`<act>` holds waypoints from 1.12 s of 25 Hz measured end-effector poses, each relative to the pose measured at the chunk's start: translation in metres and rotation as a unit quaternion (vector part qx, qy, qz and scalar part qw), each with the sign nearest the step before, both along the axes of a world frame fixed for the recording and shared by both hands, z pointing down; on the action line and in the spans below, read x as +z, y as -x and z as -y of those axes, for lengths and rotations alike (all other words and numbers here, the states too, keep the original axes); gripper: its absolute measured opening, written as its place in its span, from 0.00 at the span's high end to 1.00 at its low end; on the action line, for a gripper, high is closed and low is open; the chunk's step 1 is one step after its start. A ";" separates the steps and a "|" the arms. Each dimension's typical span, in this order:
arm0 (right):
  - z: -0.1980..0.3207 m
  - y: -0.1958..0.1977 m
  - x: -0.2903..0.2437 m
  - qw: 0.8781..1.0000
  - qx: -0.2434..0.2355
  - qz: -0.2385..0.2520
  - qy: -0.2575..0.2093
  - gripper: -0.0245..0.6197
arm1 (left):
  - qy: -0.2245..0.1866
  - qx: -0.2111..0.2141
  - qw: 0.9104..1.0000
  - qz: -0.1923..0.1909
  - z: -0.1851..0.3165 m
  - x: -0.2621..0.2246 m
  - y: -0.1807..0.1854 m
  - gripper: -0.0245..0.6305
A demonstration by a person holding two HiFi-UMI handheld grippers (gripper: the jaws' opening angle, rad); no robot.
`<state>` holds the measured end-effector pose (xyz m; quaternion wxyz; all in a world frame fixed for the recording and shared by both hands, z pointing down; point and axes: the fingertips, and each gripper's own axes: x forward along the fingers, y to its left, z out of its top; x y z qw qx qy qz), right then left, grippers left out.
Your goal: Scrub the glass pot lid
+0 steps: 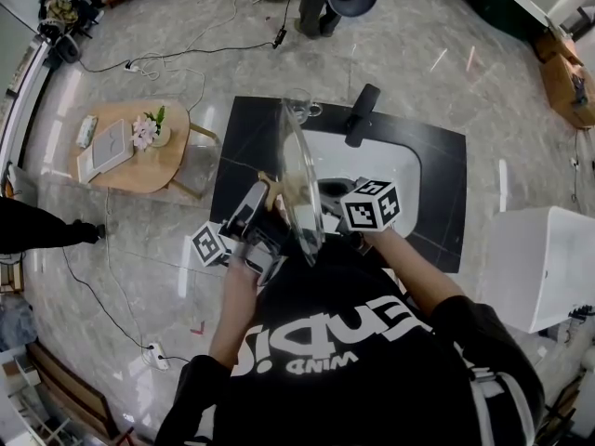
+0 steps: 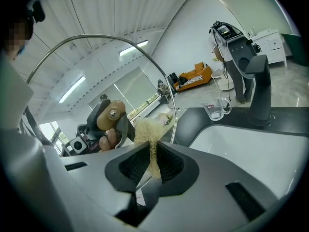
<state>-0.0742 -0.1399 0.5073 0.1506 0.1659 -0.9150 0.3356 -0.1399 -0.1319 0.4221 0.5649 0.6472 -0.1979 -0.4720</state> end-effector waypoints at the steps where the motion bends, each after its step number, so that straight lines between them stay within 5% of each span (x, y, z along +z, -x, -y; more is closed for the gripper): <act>1: -0.002 0.000 -0.004 1.000 -0.003 0.003 -0.001 0.90 | 0.002 -0.001 1.000 -0.001 0.000 0.001 0.000 0.69; 14: -0.038 -0.020 -0.083 0.997 -0.049 0.063 -0.016 0.90 | 0.008 -0.011 1.000 0.000 0.000 0.006 0.004 0.69; 28: 0.003 -0.024 -0.148 0.989 0.008 0.148 -0.030 0.90 | 0.006 0.001 1.000 -0.003 0.000 0.002 0.001 0.69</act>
